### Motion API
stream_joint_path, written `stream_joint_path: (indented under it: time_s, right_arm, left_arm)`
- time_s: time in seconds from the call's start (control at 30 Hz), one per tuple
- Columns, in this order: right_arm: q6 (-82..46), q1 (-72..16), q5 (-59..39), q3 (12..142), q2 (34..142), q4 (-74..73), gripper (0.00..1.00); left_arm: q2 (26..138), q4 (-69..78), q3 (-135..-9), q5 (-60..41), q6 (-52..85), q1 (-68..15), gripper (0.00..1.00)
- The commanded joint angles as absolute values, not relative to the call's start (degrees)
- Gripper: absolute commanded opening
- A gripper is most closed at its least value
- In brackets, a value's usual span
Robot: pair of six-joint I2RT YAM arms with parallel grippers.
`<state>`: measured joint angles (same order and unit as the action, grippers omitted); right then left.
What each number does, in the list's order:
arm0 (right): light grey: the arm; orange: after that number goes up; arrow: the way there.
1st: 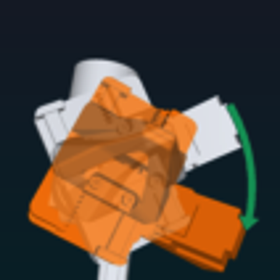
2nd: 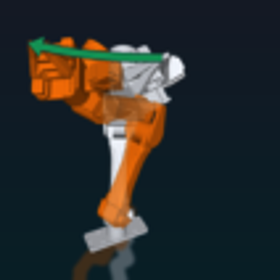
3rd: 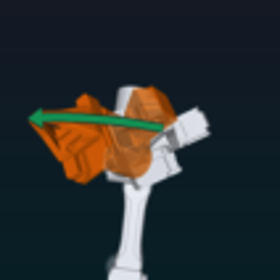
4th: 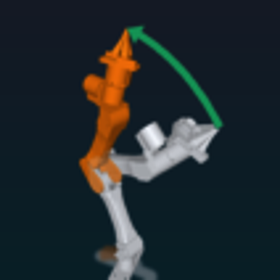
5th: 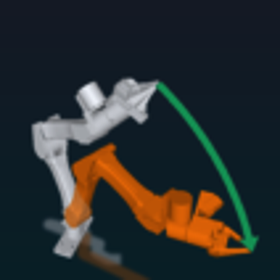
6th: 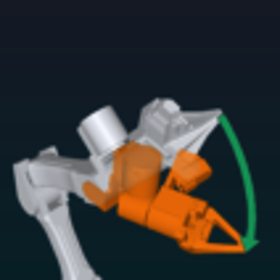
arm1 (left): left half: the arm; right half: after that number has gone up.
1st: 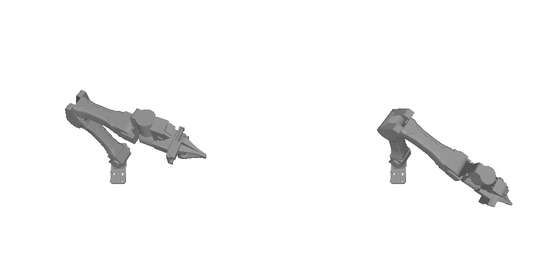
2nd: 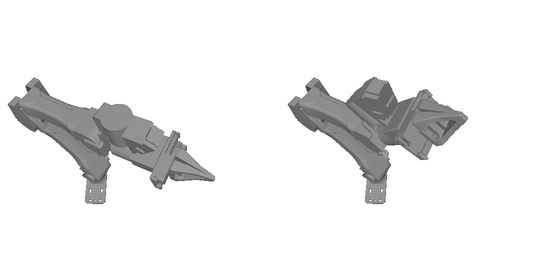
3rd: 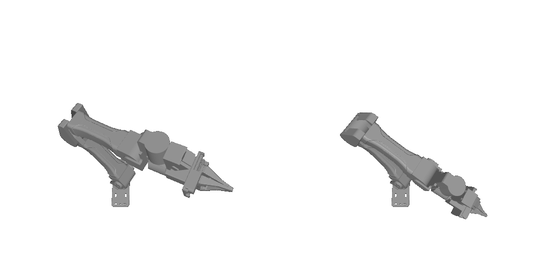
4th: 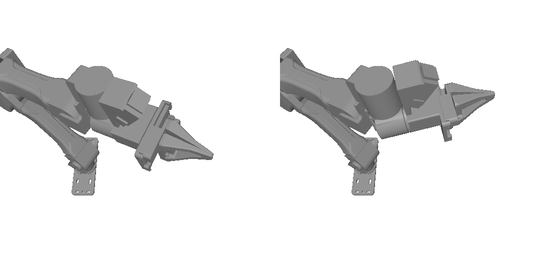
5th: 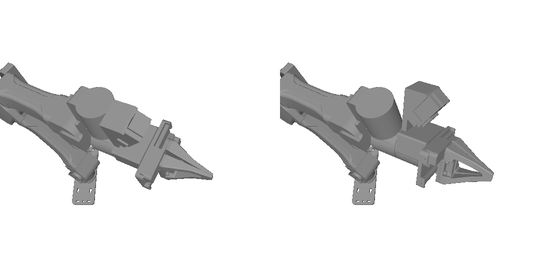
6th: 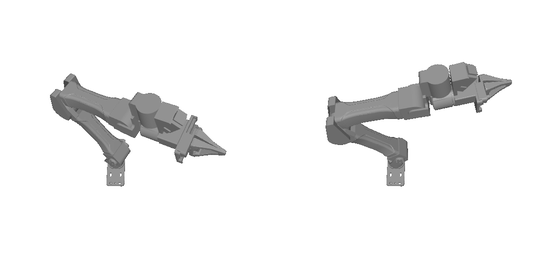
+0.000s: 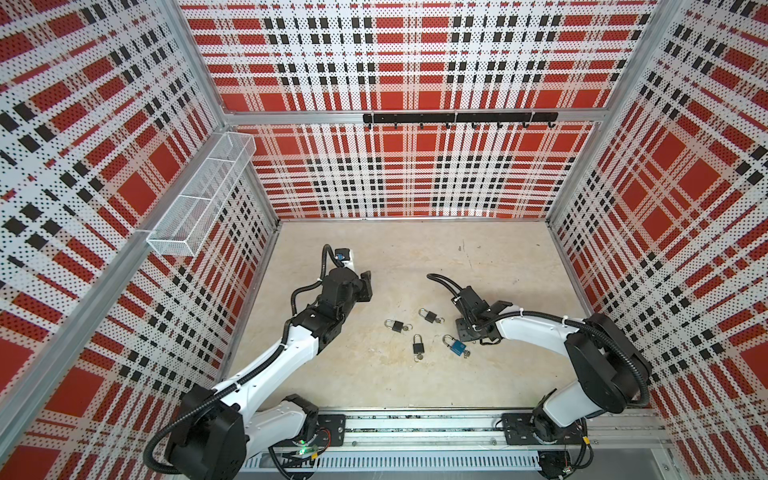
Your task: Lock with the key
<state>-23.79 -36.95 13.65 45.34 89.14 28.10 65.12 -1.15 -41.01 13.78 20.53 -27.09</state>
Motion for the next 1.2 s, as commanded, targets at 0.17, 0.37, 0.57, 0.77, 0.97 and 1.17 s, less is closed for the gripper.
stream_joint_path:
  time_s: [0.17, 0.37, 0.57, 0.77, 0.97, 1.17]
  right_arm:
    - [-18.0, -37.2, 11.8, 50.0, 80.0, 30.8, 0.23]
    - [-13.7, -38.1, 7.8, 52.2, 74.5, 31.3, 0.23]
    - [-10.6, -41.0, 4.7, 56.1, 72.9, 32.9, 0.22]
    - [-10.2, -43.8, 2.7, 59.1, 73.0, 32.8, 0.22]
    - [-9.5, -46.5, 2.9, 61.6, 74.4, 32.9, 0.21]
    - [-9.8, -47.3, 1.0, 62.4, 75.7, 31.2, 0.21]
  left_arm:
    - [64.0, -4.5, -43.5, 10.2, 20.1, -27.2, 0.54]
    - [64.9, -8.9, -48.6, 2.2, 19.2, -27.2, 0.53]
    - [69.1, -15.7, -55.5, -8.9, 20.3, -27.8, 0.46]
    - [70.1, -15.6, -56.6, -13.0, 22.2, -31.0, 0.47]
    - [71.0, -12.7, -54.9, -19.0, 25.9, -32.4, 0.47]
    - [72.6, -8.4, -52.2, -21.8, 29.6, -33.4, 0.46]
